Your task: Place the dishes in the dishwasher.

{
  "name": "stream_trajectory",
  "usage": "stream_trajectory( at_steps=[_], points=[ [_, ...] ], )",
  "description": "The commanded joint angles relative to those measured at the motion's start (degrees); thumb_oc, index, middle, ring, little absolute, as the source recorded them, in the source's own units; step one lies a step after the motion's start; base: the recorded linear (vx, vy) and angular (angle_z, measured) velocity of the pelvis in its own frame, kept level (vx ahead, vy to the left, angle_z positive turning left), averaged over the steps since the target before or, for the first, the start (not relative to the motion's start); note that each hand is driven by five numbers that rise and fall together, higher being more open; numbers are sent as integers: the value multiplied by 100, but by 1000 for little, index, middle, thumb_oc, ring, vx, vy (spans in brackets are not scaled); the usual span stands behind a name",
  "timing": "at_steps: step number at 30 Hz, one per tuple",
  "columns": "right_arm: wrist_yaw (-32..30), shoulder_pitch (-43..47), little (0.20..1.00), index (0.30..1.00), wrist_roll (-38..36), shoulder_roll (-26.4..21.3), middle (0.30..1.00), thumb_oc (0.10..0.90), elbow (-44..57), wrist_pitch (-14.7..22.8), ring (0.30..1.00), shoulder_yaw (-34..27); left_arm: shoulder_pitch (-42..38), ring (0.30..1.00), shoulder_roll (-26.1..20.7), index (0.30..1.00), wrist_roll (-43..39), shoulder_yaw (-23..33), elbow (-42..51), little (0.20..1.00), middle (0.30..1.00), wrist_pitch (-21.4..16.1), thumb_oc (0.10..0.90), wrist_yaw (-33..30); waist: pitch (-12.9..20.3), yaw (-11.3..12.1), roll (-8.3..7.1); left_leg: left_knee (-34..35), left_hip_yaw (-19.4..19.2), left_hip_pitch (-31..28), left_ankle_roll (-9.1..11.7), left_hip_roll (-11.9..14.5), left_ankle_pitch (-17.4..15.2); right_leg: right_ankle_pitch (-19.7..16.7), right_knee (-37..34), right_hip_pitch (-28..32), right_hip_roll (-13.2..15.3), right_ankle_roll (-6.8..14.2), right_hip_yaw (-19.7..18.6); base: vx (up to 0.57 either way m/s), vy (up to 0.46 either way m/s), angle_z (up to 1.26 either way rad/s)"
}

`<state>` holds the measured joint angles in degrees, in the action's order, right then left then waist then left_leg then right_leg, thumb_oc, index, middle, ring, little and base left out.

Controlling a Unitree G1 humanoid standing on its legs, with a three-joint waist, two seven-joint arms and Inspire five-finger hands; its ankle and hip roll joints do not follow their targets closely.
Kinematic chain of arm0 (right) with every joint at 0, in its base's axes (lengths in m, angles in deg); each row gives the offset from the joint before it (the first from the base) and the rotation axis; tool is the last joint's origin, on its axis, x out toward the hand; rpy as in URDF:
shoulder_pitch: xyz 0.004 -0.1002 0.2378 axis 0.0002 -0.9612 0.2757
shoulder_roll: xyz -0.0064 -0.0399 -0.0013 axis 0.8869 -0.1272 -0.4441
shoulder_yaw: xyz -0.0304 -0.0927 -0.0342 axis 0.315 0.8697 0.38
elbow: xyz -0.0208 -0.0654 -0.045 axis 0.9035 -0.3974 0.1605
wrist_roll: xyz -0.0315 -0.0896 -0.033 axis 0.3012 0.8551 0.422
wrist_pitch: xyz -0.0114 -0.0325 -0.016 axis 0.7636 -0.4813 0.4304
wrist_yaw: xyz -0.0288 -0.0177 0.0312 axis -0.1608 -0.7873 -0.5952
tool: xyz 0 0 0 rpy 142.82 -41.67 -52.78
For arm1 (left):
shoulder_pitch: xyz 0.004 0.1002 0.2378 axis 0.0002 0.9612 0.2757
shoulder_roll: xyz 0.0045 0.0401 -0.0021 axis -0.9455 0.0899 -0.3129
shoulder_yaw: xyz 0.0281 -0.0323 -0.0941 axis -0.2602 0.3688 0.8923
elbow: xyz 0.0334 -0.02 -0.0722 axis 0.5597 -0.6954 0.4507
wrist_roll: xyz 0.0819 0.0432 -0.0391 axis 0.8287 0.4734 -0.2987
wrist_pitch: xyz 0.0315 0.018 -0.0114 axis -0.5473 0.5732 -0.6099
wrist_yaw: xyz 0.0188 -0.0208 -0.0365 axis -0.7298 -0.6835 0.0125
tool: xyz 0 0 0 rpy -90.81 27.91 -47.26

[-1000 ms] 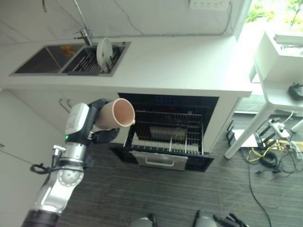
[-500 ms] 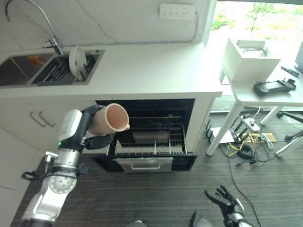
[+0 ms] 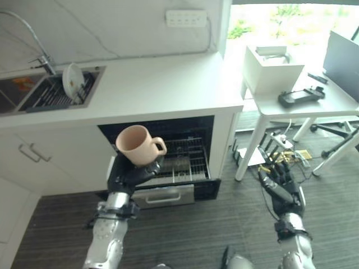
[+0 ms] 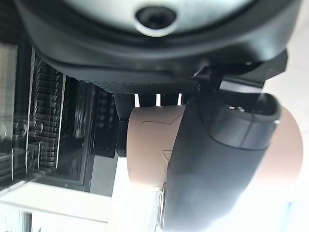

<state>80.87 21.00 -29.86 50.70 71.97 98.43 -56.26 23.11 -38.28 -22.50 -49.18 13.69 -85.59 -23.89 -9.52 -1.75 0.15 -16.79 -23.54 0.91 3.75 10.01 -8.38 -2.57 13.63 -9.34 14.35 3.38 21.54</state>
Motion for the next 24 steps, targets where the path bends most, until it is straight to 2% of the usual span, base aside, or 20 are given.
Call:
stream_trajectory(
  at_steps=[1, 3, 6, 8, 11, 18, 19, 20, 24],
  points=[
    [1062, 498, 900, 900, 124, -298, 900, 800, 1042, 503, 900, 57, -665, 300, -171, 300, -389, 114, 461, 300, 300, -479, 400, 148, 47, 65, -40, -39, 512, -105, -126, -84, -260, 855, 356, 641, 119, 608, -76, -61, -26, -9],
    [1280, 551, 900, 900, 115, -398, 900, 800, 1367, 426, 900, 208, -708, 300, -99, 300, -334, 58, 433, 300, 300, -440, 400, 117, 70, 58, -48, -39, 489, -98, -108, -70, -240, 871, 356, 642, 109, 595, -81, -48, -20, -3],
    [1865, 629, 900, 900, -118, -521, 900, 800, 1893, -14, 900, 497, -734, 300, -53, 300, -409, -49, 423, 300, 300, -317, 400, 322, 107, 90, -59, -39, 476, -81, -79, -51, -205, 892, 356, 654, 100, 580, -65, -32, -29, 4],
    [1976, 727, 900, 900, 26, -563, 900, 800, 2120, -129, 900, 719, -755, 300, -39, 300, -287, -147, 482, 300, 300, -241, 400, 451, 120, 142, -60, -39, 475, -71, -67, -42, -187, 901, 356, 679, 105, 572, -30, -25, -25, 4],
    [2056, 938, 900, 900, 50, -636, 900, 800, 2276, -321, 900, 985, -805, 300, -104, 300, 294, -270, 494, 300, 300, -288, 400, 235, 143, 234, -58, -39, 486, -57, -49, -35, -172, 907, 356, 699, 119, 571, 26, -9, -8, 2],
    [1826, 1396, 900, 900, 365, -815, 900, 800, 2430, -473, 900, 1425, -957, 300, -458, 300, 1309, -498, 513, 300, 300, -317, 400, 221, 185, 478, -43, -39, 573, -7, -38, -49, -165, 912, 356, 753, 173, 591, 151, -10, -7, 13],
    [1672, 1505, 900, 900, 545, -857, 900, 800, 2460, -497, 900, 1499, -1012, 300, -536, 300, 1518, -567, 526, 300, 300, -298, 400, 195, 191, 528, -45, -39, 600, 2, -38, -60, -168, 910, 356, 761, 180, 597, 161, -9, -10, 17],
    [1478, 1696, 900, 900, 785, -943, 900, 800, 2434, -502, 900, 1597, -1096, 300, -675, 300, 2067, -646, 532, 300, 300, -294, 400, 58, 200, 589, -41, -39, 624, 10, -39, -69, -170, 913, 356, 774, 192, 603, 177, -4, -8, 17],
    [1225, 1967, 900, 900, 792, -1075, 900, 800, 2439, -651, 900, 1634, -1187, 300, -848, 300, 2395, -717, 532, 300, 300, -302, 400, -10, 210, 649, -49, -39, 644, 17, -34, -74, -175, 916, 356, 791, 210, 613, 202, -1, -3, 5]
  ],
)
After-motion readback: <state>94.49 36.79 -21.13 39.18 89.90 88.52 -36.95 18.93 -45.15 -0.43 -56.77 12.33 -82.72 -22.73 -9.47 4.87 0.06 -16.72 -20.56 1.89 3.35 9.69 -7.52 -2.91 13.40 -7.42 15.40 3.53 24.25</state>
